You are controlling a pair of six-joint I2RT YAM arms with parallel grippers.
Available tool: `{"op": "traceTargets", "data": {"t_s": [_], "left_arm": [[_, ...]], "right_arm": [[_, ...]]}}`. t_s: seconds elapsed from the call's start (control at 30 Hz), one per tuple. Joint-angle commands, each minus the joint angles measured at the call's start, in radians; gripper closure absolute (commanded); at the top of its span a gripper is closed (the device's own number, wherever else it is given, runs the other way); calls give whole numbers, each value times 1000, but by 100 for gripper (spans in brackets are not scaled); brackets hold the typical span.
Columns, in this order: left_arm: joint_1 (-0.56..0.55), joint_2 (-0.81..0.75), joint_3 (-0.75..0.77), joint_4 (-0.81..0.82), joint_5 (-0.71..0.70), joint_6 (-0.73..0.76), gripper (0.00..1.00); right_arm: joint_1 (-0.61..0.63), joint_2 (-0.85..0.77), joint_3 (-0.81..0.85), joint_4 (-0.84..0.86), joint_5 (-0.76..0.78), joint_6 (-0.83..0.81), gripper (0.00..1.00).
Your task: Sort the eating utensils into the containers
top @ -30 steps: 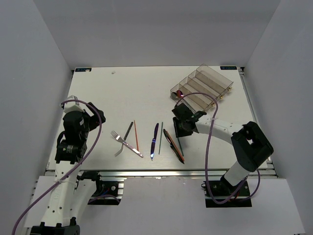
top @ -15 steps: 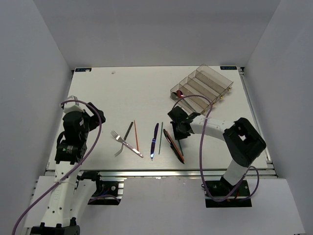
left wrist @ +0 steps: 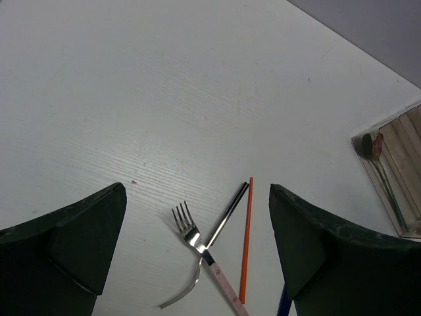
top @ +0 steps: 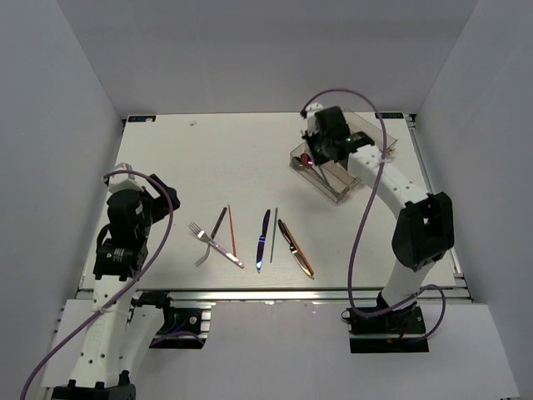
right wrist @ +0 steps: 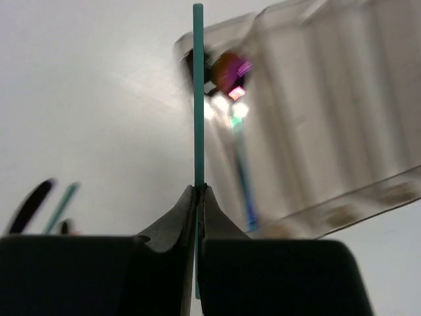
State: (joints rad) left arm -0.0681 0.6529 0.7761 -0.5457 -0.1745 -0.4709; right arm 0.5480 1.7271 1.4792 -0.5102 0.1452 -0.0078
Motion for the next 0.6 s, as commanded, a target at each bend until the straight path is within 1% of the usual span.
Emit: {"op": "traceTargets", "data": {"t_s": [0.0, 0.03, 0.07, 0.1, 0.13, 0.17, 0.23, 0.27, 0.37, 0.43, 0.53, 0.57], "left_arm": [[-7, -19, -6, 10, 4, 8, 2], [-7, -19, -6, 10, 4, 8, 2], [-10, -18, -5, 9, 4, 8, 2], [-10, -16, -5, 9, 4, 8, 2], [-12, -15, -5, 7, 4, 8, 2], [-18, -15, -5, 7, 4, 8, 2], [-22, -15, -5, 10, 7, 8, 2], [-24, -10, -6, 10, 9, 9, 2], [-22, -3, -5, 12, 15, 9, 2], [-22, 1, -5, 12, 15, 11, 2], [-24, 4, -5, 10, 15, 11, 2], [-24, 4, -3, 12, 15, 11, 2]], "right_arm": [[-132, 129, 159, -22, -47, -395, 100], [-149, 162, 202, -30, -36, -438, 100], [-163, 231, 280, -34, -13, -473, 100], [-189, 270, 324, -69, 22, -503, 100], [-201, 340, 369, -97, 24, -544, 100], [-210, 370, 450, -117, 27, -554, 100], [-233, 425, 501, -129, 34, -564, 100], [-243, 431, 516, -119, 34, -575, 100], [-250, 430, 488, -51, 30, -606, 100], [-252, 436, 461, -50, -2, -620, 100], [-253, 448, 449, -57, -10, -613, 100], [-252, 450, 451, -59, -12, -607, 97]]}}
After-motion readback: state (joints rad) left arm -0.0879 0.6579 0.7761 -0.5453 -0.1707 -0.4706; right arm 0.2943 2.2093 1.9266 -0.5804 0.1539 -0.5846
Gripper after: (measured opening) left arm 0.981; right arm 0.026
